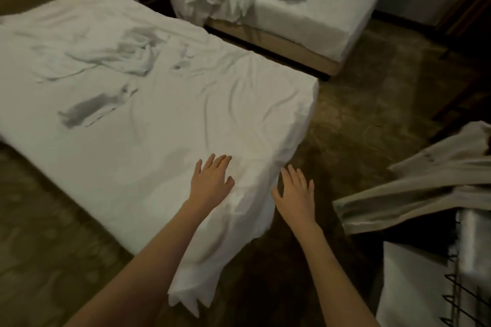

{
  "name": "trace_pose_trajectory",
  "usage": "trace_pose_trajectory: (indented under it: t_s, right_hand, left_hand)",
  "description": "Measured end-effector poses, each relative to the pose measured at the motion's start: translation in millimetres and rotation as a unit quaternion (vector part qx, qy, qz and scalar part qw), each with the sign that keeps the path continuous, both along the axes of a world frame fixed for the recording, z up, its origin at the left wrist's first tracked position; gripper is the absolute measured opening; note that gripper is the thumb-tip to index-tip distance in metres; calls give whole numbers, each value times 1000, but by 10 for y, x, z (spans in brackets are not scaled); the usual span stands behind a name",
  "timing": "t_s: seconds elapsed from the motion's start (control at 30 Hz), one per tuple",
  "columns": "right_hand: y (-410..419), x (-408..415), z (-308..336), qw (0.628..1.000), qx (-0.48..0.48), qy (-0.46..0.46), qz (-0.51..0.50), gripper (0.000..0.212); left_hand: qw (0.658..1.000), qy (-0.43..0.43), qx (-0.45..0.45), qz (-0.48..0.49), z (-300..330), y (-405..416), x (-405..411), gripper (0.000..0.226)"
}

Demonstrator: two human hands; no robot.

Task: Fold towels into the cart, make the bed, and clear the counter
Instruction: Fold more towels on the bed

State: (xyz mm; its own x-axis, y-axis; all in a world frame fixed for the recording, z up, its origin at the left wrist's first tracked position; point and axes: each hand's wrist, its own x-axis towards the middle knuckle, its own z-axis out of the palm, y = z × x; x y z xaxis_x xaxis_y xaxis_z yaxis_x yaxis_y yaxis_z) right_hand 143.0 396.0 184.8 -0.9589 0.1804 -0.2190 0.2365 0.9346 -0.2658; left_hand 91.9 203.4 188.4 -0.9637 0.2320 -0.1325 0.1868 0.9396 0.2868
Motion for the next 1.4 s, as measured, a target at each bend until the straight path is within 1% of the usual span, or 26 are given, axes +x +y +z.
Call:
trace_pose_trajectory:
  t_s: [0.1,0.2,0.4,0.57,0.67,0.77,0.9,1.0,1.2,1.4]
  right_hand:
    - [-555,-110,43,999,4,8,32,57]
    - [-1203,-209,81,999,0,15,44,57]
    - [-2701,-403,54,997,-35,19,61,55]
    - [-3996,-752,58,992,-87,19,86,54]
    - [-4565,-1002,80,990,-92,14,108,54]
    - [-4935,-1283,60,989,-87,13,121,54]
    - [-5341,-1738,-115,987,-92,11,131,53]
    - [-5625,-2137,-366,987,-96,3,133,53]
    - [-6199,-3198,-1083,986,-112,-5,126,53]
    - [-6580,-3985,-1742,985,-113,-53,118,52]
  left_hand:
    - [1000,-10,16,16,3,-491,17,58]
    - [999,-9,22,38,24,-1142,-42,58]
    - [997,19,35,60,136,-2721,-243,56]
    - [994,46,37,87,268,-4003,-498,56]
    - [991,52,42,112,317,-4600,-736,56]
    - [989,44,53,128,283,-5022,-998,56]
    - [989,24,57,133,62,-5439,-1448,56]
    - [990,5,53,128,-182,-5710,-1848,57]
    - [989,-29,64,131,-896,-6286,-2888,57]
    - [986,-86,82,117,-1549,-6657,-3694,55]
